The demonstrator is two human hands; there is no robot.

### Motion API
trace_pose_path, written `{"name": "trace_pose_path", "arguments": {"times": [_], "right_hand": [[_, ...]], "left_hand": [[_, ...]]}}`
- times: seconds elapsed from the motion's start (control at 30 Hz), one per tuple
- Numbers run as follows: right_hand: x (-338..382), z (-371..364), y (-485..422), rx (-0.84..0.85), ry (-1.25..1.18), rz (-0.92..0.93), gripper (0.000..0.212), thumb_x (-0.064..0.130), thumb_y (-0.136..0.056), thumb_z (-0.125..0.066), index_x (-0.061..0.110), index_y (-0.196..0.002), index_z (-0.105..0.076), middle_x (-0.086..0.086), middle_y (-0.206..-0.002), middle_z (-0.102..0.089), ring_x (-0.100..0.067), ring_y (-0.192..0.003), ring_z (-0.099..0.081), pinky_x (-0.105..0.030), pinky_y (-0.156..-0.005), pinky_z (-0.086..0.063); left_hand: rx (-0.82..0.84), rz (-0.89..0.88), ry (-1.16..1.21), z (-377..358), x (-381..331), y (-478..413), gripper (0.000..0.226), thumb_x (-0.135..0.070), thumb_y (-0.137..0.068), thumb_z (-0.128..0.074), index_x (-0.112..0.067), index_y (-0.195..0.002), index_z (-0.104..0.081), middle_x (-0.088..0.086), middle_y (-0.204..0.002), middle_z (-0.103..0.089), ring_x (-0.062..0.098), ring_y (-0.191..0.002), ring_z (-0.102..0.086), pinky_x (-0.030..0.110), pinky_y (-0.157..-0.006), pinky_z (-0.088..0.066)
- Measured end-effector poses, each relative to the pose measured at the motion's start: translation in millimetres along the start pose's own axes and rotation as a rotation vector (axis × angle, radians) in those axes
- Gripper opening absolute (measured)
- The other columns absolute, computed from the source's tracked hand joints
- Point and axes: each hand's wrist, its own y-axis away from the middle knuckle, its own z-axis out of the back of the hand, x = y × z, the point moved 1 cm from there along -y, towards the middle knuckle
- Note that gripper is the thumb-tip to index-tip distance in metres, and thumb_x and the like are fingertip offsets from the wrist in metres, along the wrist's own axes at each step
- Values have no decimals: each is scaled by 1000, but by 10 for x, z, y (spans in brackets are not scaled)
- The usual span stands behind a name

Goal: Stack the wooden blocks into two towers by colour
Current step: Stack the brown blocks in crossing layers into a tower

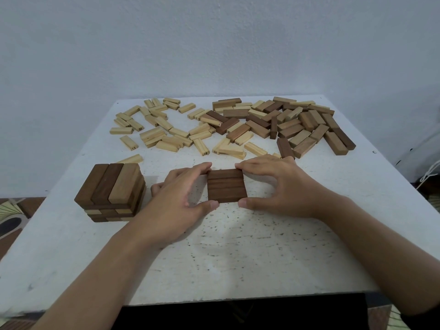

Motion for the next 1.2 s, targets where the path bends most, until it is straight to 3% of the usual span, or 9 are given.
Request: {"name": "trace_pose_path", "arguments": {"times": [0.17,0.3,0.43,0.7,0.97,1.03,1.13,1.2], "right_hand": [[-15,18,4,16,-11,-9,85,74,-76,-67,34,-149,-48,18,-149,-49,1,-140,-32,-47,-115,-24],[-13,16,1,21,-17,-5,82,72,-76,-65,34,-148,-50,19,-147,-52,-1,-139,-34,-49,-114,-26],[-7,9,2,19,-17,-4,83,72,-75,-62,35,-148,-50,19,-146,-51,1,-139,-34,-49,-115,-25],[-28,-1,0,14,-15,3,82,73,-75,-63,35,-147,-50,21,-145,-53,2,-138,-35,-50,-115,-27],[-120,-17,-34,21,-80,36,81,78,-73,-62,38,-143,-55,24,-138,-57,0,-137,-40,-51,-112,-37],[-139,-24,-43,20,-87,51,77,76,-73,-64,39,-140,-56,26,-135,-58,-1,-135,-42,-51,-111,-38],[-158,-30,-53,12,-83,67,73,73,-74,-67,40,-137,-57,29,-132,-58,1,-133,-43,-51,-110,-39],[-168,-39,-57,17,-73,68,73,72,-74,-68,40,-138,-57,29,-132,-57,2,-133,-42,-50,-110,-39]], "left_hand": [[2,-2,-3,12,-19,0,72,-52,-90,-69,-59,-149,-28,-17,-150,-34,18,-138,-31,53,-113,-35],[-5,-17,-15,23,-62,17,71,-48,-91,-70,-53,-150,-31,-22,-143,-33,3,-133,-26,49,-120,-25],[-5,-29,-12,33,-67,19,72,-48,-90,-70,-51,-151,-32,-24,-139,-32,7,-144,-23,50,-119,-27],[-13,-36,-19,43,-82,31,71,-48,-90,-70,-49,-151,-34,-25,-139,-33,6,-143,-24,50,-118,-30],[3,-3,-30,39,-98,43,67,-48,-92,-68,-52,-149,-33,-28,-135,-28,0,-125,-19,46,-118,-27],[9,-19,-31,39,-90,46,67,-49,-92,-67,-51,-149,-34,-33,-131,-30,-1,-127,-19,46,-118,-26],[31,-78,-44,43,-99,59,67,-46,-93,-67,-46,-151,-34,-52,-118,-22,-18,-116,-17,47,-118,-25],[35,-98,-38,43,-100,68,68,-48,-93,-67,-46,-152,-33,-56,-117,-19,-17,-118,-19,48,-118,-27]]}}
